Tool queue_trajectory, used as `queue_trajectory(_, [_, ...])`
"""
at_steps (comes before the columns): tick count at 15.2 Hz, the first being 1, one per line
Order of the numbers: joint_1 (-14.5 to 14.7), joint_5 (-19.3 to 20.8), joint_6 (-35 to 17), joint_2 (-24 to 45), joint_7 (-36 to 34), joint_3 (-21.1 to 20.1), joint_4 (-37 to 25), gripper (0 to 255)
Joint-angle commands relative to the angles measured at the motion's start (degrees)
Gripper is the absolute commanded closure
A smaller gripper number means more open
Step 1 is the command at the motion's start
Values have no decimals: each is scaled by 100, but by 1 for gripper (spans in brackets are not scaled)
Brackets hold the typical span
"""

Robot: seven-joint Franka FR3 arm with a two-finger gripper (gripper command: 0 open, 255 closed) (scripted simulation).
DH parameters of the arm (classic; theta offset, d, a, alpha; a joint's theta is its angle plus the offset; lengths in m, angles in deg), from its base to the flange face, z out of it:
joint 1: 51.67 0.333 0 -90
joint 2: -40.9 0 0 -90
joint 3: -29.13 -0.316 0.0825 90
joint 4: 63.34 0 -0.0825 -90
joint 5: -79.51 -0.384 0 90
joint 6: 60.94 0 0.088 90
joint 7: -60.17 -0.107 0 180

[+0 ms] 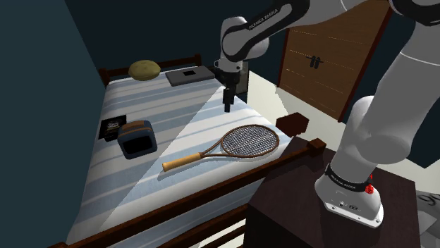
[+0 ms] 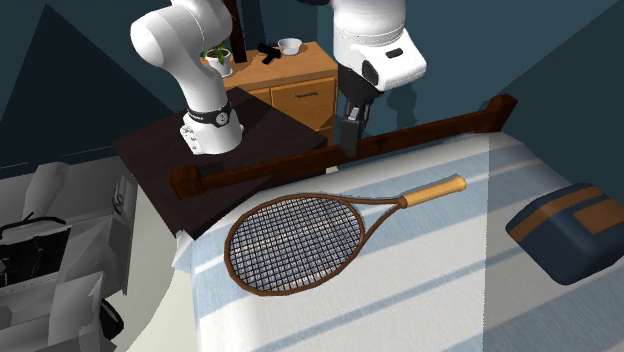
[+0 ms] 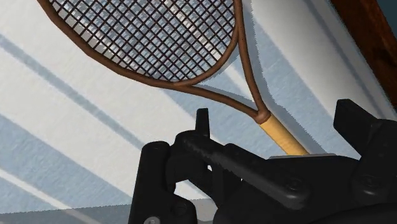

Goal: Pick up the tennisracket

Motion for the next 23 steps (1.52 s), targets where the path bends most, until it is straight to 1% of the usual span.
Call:
queue_trajectory(1, [61,-156,-154,424,373,1,-170,0])
queue_trajectory(6, [172,-516,-393,1489,1136,-154,-749,0])
queue_trajectory(11, [223,-748,-512,2511,1771,-408,-1429,0])
queue_trajectory(15, [261,-821,-541,3302,2181,-638,-2034,0])
queue_trajectory(20, [347,-792,-503,4269,2597,-912,-2863,0])
queue_trajectory(23, [345,-806,-597,4391,2627,-924,-2887,0])
